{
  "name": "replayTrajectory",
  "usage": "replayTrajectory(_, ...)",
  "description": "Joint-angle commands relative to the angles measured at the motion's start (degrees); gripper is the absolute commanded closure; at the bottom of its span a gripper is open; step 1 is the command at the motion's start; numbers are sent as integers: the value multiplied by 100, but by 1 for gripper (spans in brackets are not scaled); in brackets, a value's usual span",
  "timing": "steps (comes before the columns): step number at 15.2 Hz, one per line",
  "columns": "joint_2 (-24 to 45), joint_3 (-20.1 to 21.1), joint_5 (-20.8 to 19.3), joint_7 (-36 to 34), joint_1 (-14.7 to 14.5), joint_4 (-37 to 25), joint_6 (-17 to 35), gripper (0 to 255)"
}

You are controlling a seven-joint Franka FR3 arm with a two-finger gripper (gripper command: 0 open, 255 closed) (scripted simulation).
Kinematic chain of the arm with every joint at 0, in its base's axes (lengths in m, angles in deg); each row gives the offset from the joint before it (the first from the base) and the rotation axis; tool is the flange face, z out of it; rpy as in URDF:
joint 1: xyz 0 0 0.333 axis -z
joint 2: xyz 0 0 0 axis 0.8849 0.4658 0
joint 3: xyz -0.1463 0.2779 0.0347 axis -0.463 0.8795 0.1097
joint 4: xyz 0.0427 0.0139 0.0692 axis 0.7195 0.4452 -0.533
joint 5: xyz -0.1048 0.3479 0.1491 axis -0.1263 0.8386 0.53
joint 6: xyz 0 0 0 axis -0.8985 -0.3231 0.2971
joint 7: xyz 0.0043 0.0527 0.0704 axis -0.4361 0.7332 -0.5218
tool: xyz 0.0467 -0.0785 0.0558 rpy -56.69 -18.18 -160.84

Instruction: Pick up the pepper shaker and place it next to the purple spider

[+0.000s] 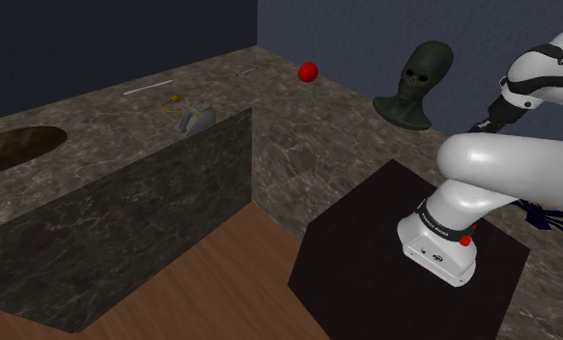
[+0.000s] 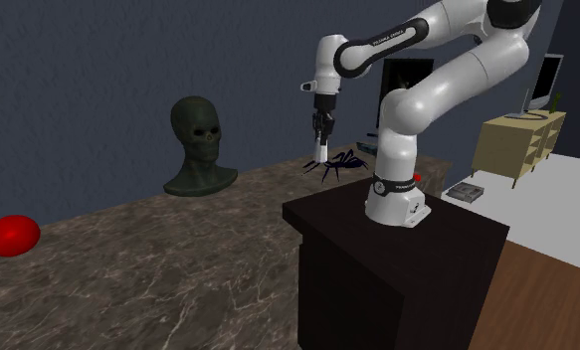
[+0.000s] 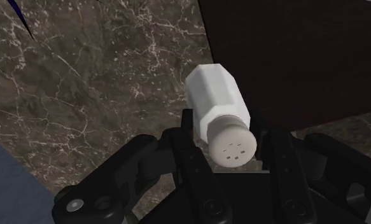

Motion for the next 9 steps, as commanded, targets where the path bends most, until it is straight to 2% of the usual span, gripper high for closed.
replayTrajectory(1,-302,-188,-215,420,427,5,-318,255)
replayTrajectory(5,-589,-609,-611,1154,1061,-104,-698,255)
replayTrajectory(9,-681,-1061,-983,1872,1544,-355,-964,255)
